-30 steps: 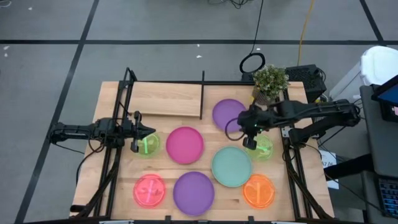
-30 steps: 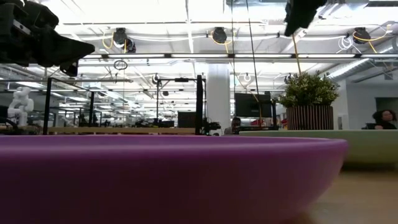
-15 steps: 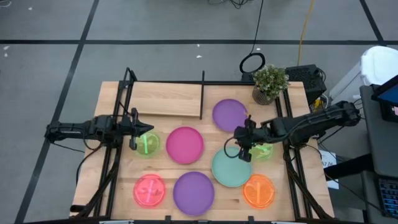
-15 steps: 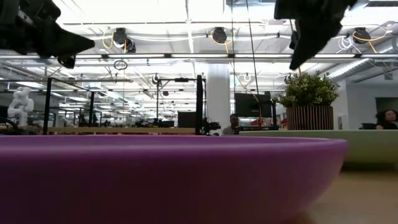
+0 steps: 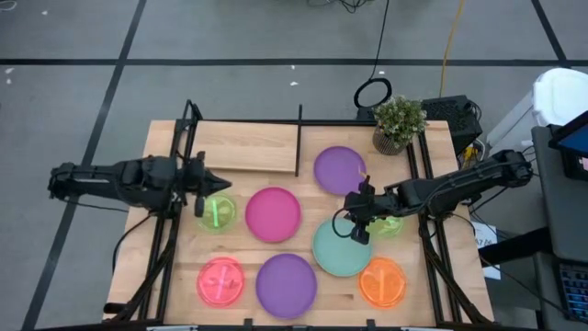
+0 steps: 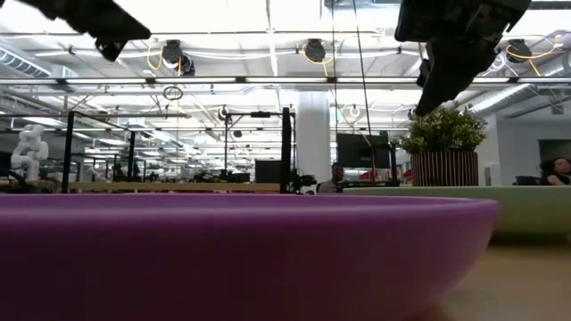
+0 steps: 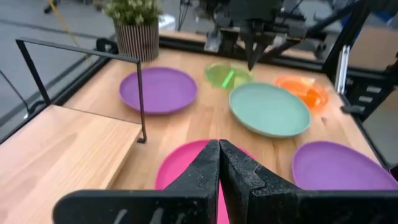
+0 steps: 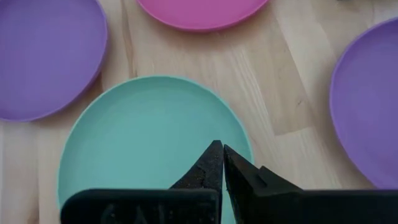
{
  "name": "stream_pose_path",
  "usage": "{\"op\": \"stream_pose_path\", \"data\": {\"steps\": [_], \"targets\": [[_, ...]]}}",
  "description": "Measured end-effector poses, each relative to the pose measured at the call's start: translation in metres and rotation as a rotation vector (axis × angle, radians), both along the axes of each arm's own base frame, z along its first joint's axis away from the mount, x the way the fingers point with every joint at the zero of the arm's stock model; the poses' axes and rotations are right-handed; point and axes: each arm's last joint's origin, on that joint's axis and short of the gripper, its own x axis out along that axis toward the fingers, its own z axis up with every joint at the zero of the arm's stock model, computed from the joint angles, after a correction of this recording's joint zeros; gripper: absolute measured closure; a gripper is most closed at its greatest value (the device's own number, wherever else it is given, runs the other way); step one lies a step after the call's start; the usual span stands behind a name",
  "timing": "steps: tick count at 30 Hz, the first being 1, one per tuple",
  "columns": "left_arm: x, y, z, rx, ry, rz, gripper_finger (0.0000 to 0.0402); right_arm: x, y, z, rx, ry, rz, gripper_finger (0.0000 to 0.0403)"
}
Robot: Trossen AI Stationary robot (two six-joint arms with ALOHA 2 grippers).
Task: Place and stack plates onto a shelf
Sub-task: Put the blue plate on the shelf
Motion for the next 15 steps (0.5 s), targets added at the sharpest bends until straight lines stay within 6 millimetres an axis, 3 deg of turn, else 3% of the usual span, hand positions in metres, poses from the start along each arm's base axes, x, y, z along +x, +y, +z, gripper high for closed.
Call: {"op": "stream_pose_path", "data": {"steps": [8,15], "targets": [[0.032,-0.003,0.027,-0.016,0.138,-0.024,0.0387,0.0,0.0,-0.002,0.007,0.007,-0.012,0.0403],[0.05,-0.02,0.021,-0.097,0.216,-0.118,0.0387,0.0,0.0,-0.002,0.009,0.006,-0.015,0.0403]]}}
